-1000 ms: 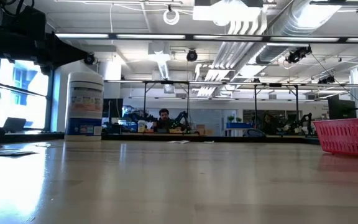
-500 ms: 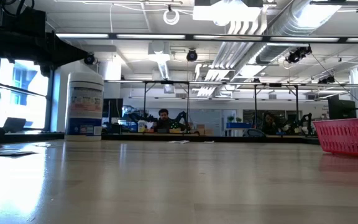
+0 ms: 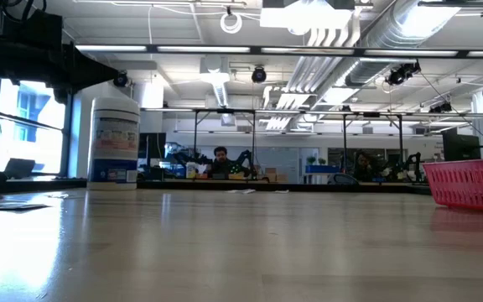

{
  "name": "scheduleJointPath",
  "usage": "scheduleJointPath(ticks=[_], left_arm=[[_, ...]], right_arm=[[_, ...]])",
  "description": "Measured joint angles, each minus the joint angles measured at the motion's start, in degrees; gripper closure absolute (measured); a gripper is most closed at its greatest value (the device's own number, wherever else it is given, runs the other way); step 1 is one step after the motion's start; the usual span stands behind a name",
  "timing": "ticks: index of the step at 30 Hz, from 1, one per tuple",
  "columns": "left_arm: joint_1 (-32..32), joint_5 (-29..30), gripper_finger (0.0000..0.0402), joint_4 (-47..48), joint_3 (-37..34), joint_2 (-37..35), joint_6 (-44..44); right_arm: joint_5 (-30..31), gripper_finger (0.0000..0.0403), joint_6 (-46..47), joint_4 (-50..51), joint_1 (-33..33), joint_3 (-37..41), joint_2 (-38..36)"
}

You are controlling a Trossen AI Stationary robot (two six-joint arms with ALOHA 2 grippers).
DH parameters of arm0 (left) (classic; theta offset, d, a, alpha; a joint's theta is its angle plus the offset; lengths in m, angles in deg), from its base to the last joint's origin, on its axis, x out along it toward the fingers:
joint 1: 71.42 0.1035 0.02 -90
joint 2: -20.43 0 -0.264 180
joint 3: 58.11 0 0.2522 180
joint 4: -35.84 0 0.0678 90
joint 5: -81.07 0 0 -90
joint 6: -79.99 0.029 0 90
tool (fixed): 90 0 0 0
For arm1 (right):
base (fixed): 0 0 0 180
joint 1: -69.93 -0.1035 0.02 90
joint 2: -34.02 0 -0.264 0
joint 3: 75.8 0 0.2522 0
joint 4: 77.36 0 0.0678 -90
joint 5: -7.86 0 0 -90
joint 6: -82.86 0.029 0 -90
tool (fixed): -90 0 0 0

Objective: Pick & Place First Aid Supplies
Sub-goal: Put the orange ointment pack into the bottom red basket

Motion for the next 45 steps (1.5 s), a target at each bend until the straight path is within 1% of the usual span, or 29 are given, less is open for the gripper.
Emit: scheduleJointPath(ticks=[2, 4, 6, 10, 13, 16, 18, 20, 23, 26, 30, 34, 36, 38, 42, 45], left_arm=[[0.0, 0.7, 0.0401, 0.0, 0.0, 0.0, 0.0], [0.0, 1.5, 0.0401, 0.0, 0.0, 0.0, 0.0], [0.0, 2.0, 0.0401, 0.0, 0.0, 0.0, 0.1], [0.0, 2.0, 0.0401, 0.1, 0.0, 0.0, 0.1], [0.0, 2.0, 0.0401, 0.1, 0.0, 0.0, 0.2], [0.0, 2.8, 0.0401, 0.1, 0.0, 0.0, 0.5], [0.0, 3.7, 0.0401, 0.2, 0.0, 0.0, 0.7], [0.0, 4.2, 0.0401, 0.3, 0.0, 0.0, 0.7], [0.0, 4.3, 0.0401, 0.5, 0.0, 0.0, 0.7], [0.0, 4.4, 0.0401, 0.7, 0.0, 0.0, 0.7], [0.0, 4.4, 0.0401, 1.5, 0.0, 0.0, 0.7], [0.0, 5.7, 0.0401, 1.7, 0.0, 0.0, 0.7], [0.0, 6.7, 0.0401, 1.8, 0.0, 0.0, 0.7], [0.0, 6.8, 0.0401, 1.8, 0.0, 0.0, 0.7], [0.0, 6.6, 0.0401, 1.8, 0.0, 0.0, 0.7], [0.0, 6.7, 0.0401, 2.1, 0.0, 0.0, 0.7]], right_arm=[[4.4, 0.0307, -4.4, -0.1, 2.8, -1.3, 0.0], [11.0, 0.0315, -9.7, -0.1, 5.8, -3.0, 0.0], [19.3, 0.0323, -14.8, -0.4, 9.0, -4.6, -0.1], [38.9, 0.0337, -23.2, -4.0, 16.0, -6.4, -0.1], [45.6, 0.0345, -27.8, -9.6, 23.8, -6.2, -0.1], [49.9, 0.0352, -31.8, -18.6, 32.2, -4.8, 0.0], [50.4, 0.0357, -35.6, -27.4, 38.0, -3.5, 0.4], [49.0, 0.0365, -38.7, -35.0, 43.6, -3.0, 1.6], [46.5, 0.0382, -42.9, -43.3, 51.2, -3.8, 5.1], [44.7, 0.0399, -44.4, -45.1, 57.8, -5.5, 9.5], [43.9, 0.0397, -44.6, -45.5, 64.8, -7.8, 14.7], [42.3, 0.0401, -47.0, -46.3, 68.7, -11.3, 20.4], [40.8, 0.0399, -47.1, -45.4, 69.7, -13.8, 23.2], [40.5, 0.0400, -47.1, -43.7, 70.6, -16.3, 25.3], [38.9, 0.0401, -47.0, -39.4, 71.5, -19.2, 27.0], [40.3, 0.0402, -47.1, -36.6, 71.0, -19.8, 26.9]])
